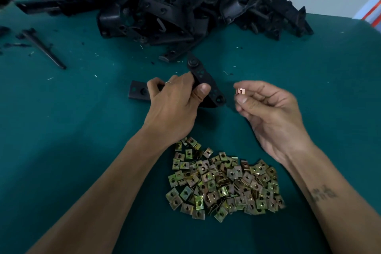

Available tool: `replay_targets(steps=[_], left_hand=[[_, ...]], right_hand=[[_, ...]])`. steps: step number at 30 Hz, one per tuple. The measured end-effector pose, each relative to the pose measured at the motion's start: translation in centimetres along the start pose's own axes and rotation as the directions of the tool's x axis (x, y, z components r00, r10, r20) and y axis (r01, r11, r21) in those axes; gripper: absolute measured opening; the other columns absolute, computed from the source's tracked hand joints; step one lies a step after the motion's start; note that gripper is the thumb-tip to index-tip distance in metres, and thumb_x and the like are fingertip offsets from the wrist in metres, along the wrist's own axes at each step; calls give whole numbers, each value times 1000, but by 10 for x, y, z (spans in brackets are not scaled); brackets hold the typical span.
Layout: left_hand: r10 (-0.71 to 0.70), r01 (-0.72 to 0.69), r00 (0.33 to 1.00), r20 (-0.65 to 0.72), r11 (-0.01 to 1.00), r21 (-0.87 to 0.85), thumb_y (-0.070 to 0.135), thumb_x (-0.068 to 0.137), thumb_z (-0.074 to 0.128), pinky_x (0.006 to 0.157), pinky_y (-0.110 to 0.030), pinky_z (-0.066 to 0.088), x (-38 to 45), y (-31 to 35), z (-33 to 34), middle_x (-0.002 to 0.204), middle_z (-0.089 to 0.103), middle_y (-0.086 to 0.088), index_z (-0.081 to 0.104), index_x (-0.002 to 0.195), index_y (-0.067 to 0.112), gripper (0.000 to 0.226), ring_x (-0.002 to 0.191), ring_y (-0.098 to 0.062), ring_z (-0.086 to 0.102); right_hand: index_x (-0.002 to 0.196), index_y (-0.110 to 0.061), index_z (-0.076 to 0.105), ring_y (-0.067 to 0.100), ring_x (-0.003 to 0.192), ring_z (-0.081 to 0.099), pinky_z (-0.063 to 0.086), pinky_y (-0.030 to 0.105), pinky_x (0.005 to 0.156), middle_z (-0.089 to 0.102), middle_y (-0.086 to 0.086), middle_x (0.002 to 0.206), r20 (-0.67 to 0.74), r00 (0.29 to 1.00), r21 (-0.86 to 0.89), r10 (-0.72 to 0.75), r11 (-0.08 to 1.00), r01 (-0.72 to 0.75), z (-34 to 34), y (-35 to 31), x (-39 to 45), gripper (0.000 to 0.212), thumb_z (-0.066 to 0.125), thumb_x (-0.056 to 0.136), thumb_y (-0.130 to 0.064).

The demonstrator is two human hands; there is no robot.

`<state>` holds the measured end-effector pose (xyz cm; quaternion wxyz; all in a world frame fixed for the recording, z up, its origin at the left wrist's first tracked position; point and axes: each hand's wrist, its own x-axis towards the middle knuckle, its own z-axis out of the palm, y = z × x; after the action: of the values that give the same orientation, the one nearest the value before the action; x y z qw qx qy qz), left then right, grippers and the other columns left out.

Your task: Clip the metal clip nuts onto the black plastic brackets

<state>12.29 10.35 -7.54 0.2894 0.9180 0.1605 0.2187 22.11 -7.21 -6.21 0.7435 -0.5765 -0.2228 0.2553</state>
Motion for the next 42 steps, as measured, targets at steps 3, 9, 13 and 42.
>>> replay_targets(steps=[3,9,13,42], left_hand=[[57,-56,996,75,998,-28,53,102,22,96,-43,20,0,4,1,76,48,11,53,95,26,42,88,-11,48],[122,-121,985,119,993,-10,50,100,23,95,-40,19,-1,4,1,81,46,10,58,103,17,49,89,-11,43],[118,-117,986,115,993,-13,55,99,20,96,-41,19,-2,6,0,77,42,14,57,100,18,52,86,-9,42],[123,-120,989,77,992,-43,53,101,29,100,-45,20,-2,5,1,85,56,11,61,103,25,43,92,-11,51]], right_hand=[[98,-7,79,16,75,59,50,23,70,72,9,84,-41,999,31,-5,999,6,5,0,2,22,70,79,-1],[89,-10,82,31,79,61,50,30,70,76,15,86,-52,998,-43,-35,999,33,11,2,0,18,71,76,-5],[85,-9,82,18,69,62,48,23,61,74,12,78,-53,998,-33,-38,999,36,13,0,1,15,70,82,1],[83,-13,79,16,71,60,48,23,64,74,8,80,-74,991,-51,-116,992,112,11,3,-1,26,69,84,11]])
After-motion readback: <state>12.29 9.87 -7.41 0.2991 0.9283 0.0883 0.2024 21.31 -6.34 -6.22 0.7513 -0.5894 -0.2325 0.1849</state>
